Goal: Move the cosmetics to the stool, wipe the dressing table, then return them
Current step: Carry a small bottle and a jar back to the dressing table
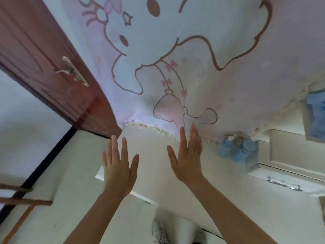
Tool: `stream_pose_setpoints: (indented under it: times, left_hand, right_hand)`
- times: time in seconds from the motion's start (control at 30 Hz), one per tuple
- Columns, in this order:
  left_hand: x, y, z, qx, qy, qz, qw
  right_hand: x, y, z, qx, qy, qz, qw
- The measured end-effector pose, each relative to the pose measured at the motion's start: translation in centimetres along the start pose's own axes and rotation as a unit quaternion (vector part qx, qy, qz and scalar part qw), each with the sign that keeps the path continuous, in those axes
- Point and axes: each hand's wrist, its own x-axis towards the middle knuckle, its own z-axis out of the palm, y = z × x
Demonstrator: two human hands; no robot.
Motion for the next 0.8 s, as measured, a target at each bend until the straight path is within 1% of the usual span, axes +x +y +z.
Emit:
stream_pose_setpoints:
  times: [0.13,0.2,0.37,0.43,0.53,0.6,0.7,0.8]
  left_hand:
    - [-2.6,-8.2,-8.2,0.073,0.099,-0.084,0.989]
    - [-4.7,-12.9,-12.2,0.094,0.149,-0.122,0.977]
    - [-12.0,-25.0,-19.9,0.148,0.241,-0.193,0.940]
    - [-15.9,-30.2,-22.7,0.179,0.252,-0.212,0.927]
    - [-22.2,-38.0,-27.4,0.213,0.266,-0.268,0.901]
    - [-25.7,-42.0,-30.0,0.222,0.276,-0.305,0.884]
    - [-30.1,-47.3,-33.1,0.227,0.282,-0.348,0.864]
    - [-32.8,-52.0,-34.5,0.237,0.278,-0.387,0.847]
  right_hand:
    - [1.9,-10.6,3.0,0.059,-0.024,-0.131,0.989]
    - [2.2,-16.9,4.6,0.085,-0.031,-0.196,0.976]
    - [0.7,-33.2,10.1,0.121,-0.017,-0.314,0.941]
    - [-1.2,-40.0,12.6,0.124,-0.032,-0.346,0.929]
    - [-5.2,-50.3,16.4,0.130,-0.065,-0.412,0.900]
    - [-7.5,-56.1,18.4,0.140,-0.083,-0.439,0.884]
    - [-10.8,-63.7,21.3,0.163,-0.120,-0.461,0.864]
    - [-13.1,-69.3,24.2,0.186,-0.147,-0.480,0.845]
